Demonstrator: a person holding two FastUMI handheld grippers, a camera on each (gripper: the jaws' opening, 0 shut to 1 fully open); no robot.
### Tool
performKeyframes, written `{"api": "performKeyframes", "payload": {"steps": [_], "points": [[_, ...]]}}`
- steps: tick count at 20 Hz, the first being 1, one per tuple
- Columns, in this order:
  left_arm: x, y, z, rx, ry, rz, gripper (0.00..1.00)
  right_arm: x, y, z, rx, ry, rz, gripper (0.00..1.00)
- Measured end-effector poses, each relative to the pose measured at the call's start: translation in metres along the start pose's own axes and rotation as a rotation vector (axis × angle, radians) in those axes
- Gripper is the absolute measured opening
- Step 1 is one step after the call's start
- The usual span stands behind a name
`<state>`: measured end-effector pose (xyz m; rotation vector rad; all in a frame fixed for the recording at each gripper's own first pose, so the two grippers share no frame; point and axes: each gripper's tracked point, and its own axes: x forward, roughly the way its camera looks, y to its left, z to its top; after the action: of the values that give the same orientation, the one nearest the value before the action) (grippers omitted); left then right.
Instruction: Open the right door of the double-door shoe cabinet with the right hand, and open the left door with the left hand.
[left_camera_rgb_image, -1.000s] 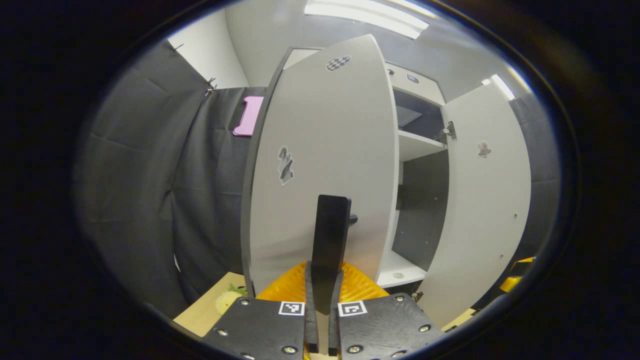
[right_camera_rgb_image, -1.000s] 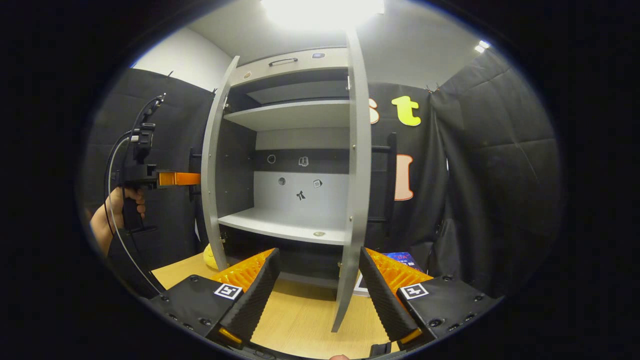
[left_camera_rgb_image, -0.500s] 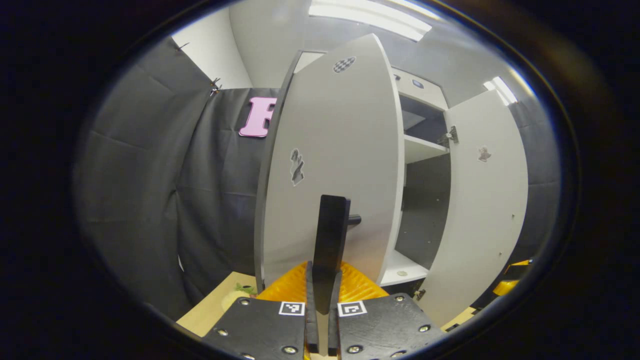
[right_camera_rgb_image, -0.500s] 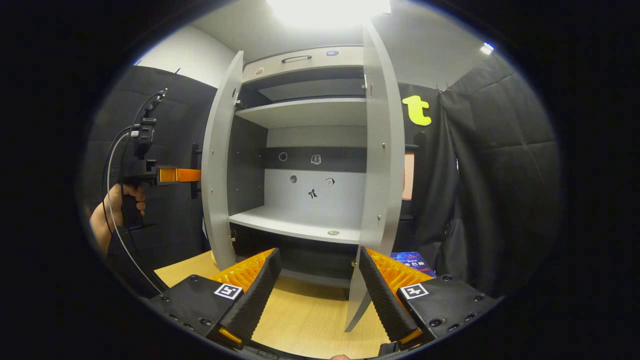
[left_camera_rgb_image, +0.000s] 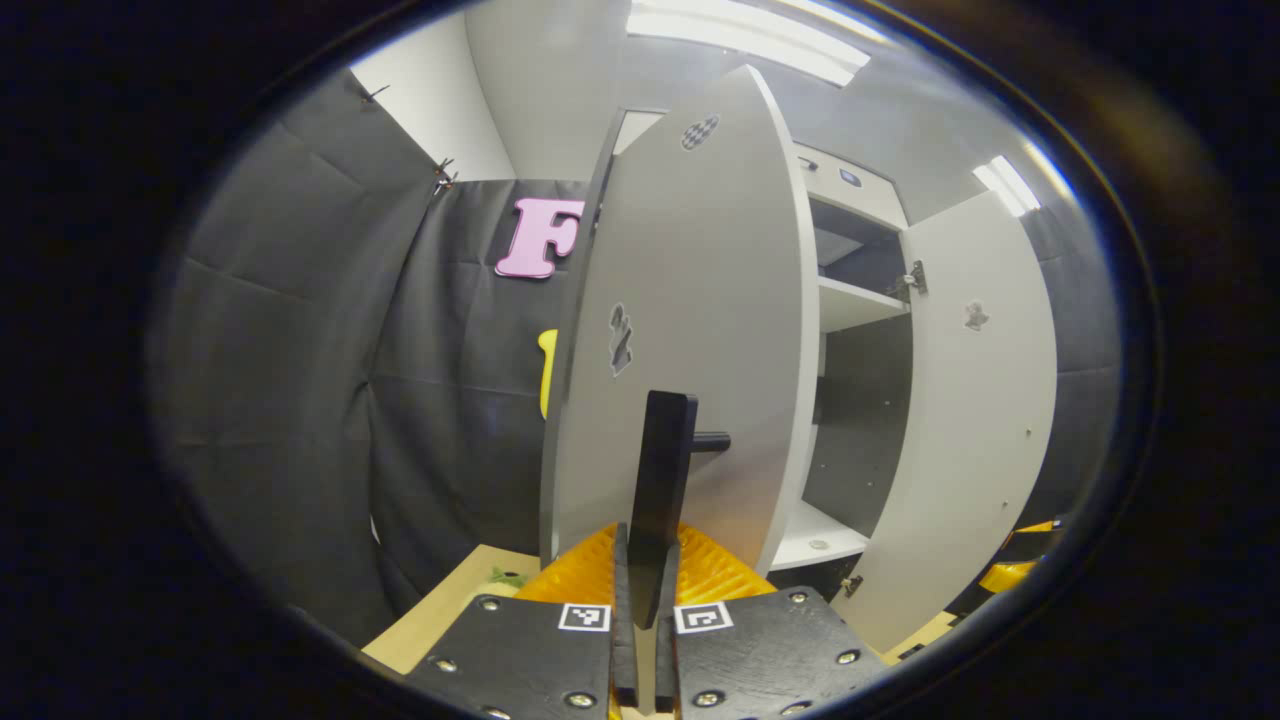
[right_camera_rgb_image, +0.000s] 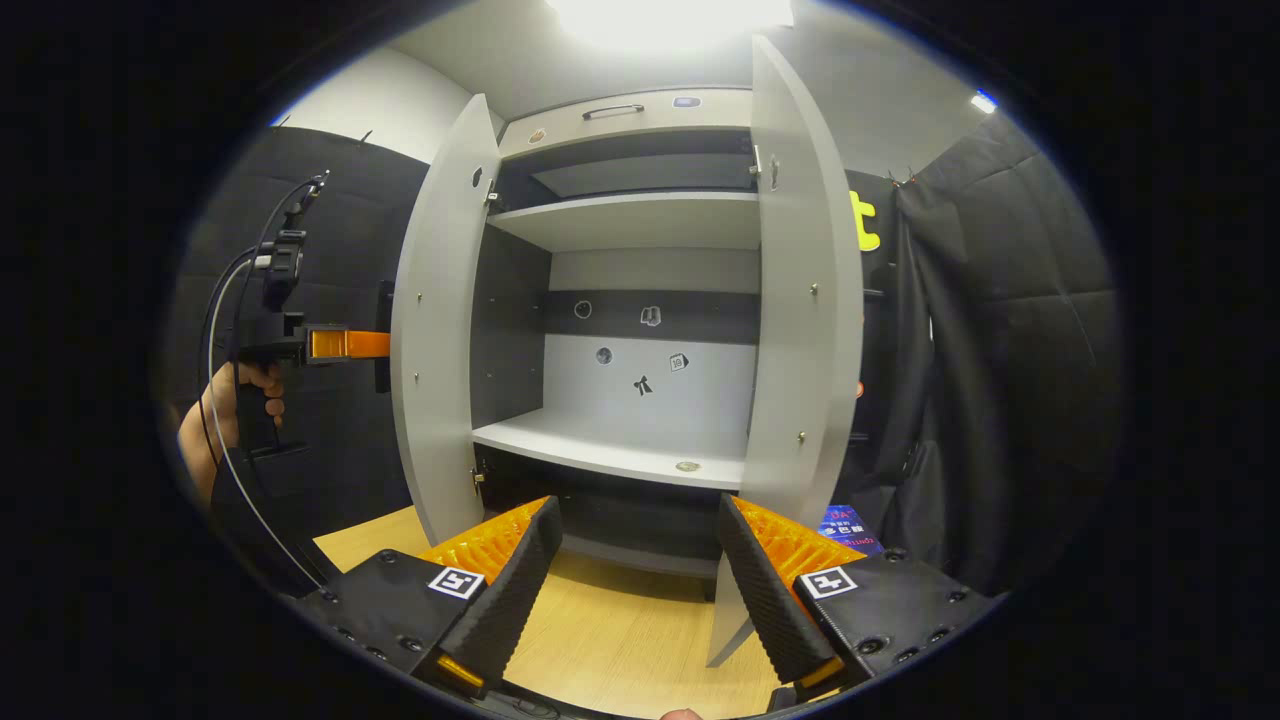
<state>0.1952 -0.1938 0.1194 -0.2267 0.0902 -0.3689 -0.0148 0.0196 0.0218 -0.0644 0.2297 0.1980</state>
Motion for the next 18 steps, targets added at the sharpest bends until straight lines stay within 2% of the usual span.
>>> {"api": "performKeyframes", "payload": {"steps": [4, 8, 10, 12, 15, 18], "points": [[0.002, 0.017, 0.002, 0.017, -0.014, 0.058, 0.08, 0.004, 0.021, 0.002, -0.022, -0.001, 0.027, 0.99], [0.003, 0.04, 0.007, 0.047, -0.039, 0.161, 0.08, 0.006, 0.036, 0.004, -0.032, -0.006, 0.043, 0.99], [0.008, 0.042, 0.002, 0.048, -0.023, 0.129, 0.02, 0.005, 0.039, 0.004, -0.026, -0.004, 0.041, 0.99], [-0.001, 0.032, 0.005, 0.068, -0.022, 0.109, 0.02, 0.004, 0.043, 0.003, -0.016, -0.003, 0.028, 0.99], [-0.001, 0.038, 0.003, 0.104, -0.039, 0.097, 0.02, -0.001, 0.049, 0.005, 0.0, -0.003, -0.002, 0.99], [-0.005, 0.037, 0.004, 0.088, -0.041, 0.118, 0.02, -0.011, 0.05, 0.004, 0.007, -0.013, -0.018, 0.99]]}}
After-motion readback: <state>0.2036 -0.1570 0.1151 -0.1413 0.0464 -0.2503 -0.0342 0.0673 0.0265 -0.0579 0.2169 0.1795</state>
